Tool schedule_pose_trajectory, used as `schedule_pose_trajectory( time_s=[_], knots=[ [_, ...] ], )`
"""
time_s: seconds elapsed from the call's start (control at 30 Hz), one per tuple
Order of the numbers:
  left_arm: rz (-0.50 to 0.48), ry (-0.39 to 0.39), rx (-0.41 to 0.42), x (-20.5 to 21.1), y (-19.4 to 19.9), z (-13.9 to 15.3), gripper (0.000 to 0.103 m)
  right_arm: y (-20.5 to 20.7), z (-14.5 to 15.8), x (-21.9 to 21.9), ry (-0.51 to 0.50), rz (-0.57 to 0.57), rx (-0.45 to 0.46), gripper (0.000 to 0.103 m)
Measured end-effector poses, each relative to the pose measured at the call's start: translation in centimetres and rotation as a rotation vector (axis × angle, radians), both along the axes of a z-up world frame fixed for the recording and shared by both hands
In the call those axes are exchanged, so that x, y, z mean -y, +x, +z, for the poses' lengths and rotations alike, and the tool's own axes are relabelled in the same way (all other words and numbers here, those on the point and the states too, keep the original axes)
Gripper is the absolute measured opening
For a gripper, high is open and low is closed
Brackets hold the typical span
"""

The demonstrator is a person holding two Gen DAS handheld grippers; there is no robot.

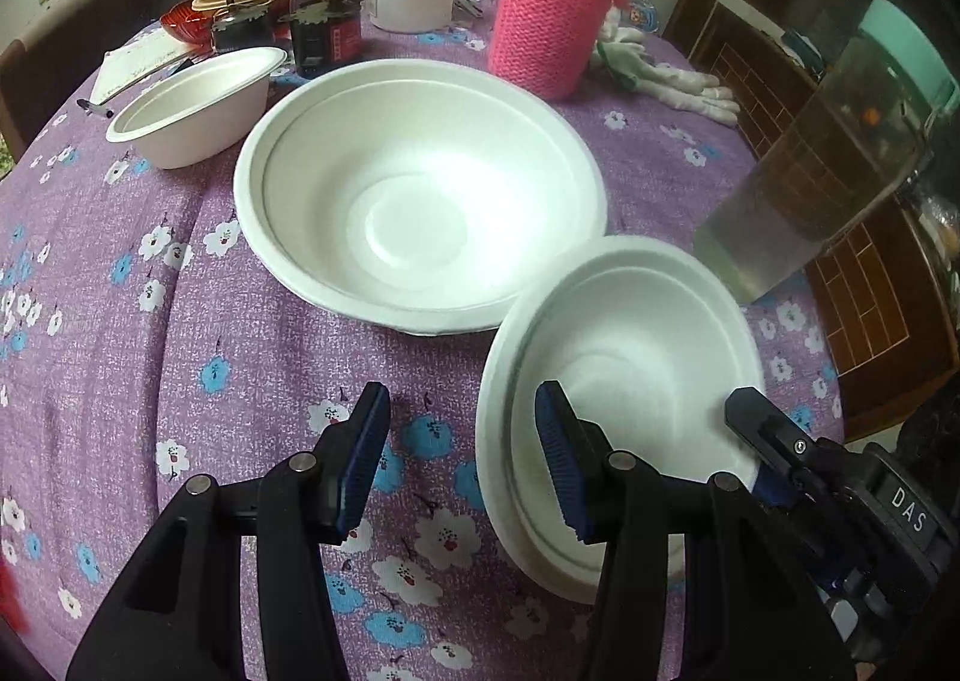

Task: Organize plates and bowls
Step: 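Close the left tool on the rim of the white paper bowl, then lift the white bowl and carry it over the red plate stack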

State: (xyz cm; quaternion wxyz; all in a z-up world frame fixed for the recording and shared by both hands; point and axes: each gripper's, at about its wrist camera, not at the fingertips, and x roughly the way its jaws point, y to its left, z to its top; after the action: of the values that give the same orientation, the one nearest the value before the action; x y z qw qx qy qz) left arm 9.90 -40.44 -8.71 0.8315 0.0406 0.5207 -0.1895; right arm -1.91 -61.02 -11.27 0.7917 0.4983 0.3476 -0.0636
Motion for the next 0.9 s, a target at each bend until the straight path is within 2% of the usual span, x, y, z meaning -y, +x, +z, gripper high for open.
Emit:
schedule_pose_trajectory(
  time_s=[0.07,0.13,0.27,0.37,0.57,0.63,0.9],
  knots=[
    [0.003,0.002,-0.006,0.0,0.2,-0.4,0.047,0.2,-0.2,-0.1,-0.004,0.001,-0.008,0.034],
    [0.003,0.008,-0.006,0.1,0.2,-0.6,0.039,0.4,-0.3,-0.3,-0.009,0.004,-0.014,0.027],
    [-0.011,-0.005,-0.013,0.2,0.3,-0.7,0.032,0.9,-0.8,-0.4,-0.005,0.009,-0.034,0.018],
    [-0.033,-0.001,0.001,0.6,0.0,-0.6,0.021,1.1,-0.8,-0.7,-0.018,0.017,-0.035,0.011],
    [-0.038,-0.005,0.007,0.6,-0.2,-0.6,0.017,1.7,-0.6,-1.1,-0.041,0.026,-0.029,0.009],
    [-0.043,-0.017,0.002,0.5,-0.3,-0.5,0.009,1.9,-0.7,-1.1,-0.04,0.027,-0.027,0.009],
    [-0.047,-0.032,0.012,0.0,-0.6,-0.1,0.009,2.1,-0.6,-1.5,-0.034,0.05,-0.017,0.009]
  ],
)
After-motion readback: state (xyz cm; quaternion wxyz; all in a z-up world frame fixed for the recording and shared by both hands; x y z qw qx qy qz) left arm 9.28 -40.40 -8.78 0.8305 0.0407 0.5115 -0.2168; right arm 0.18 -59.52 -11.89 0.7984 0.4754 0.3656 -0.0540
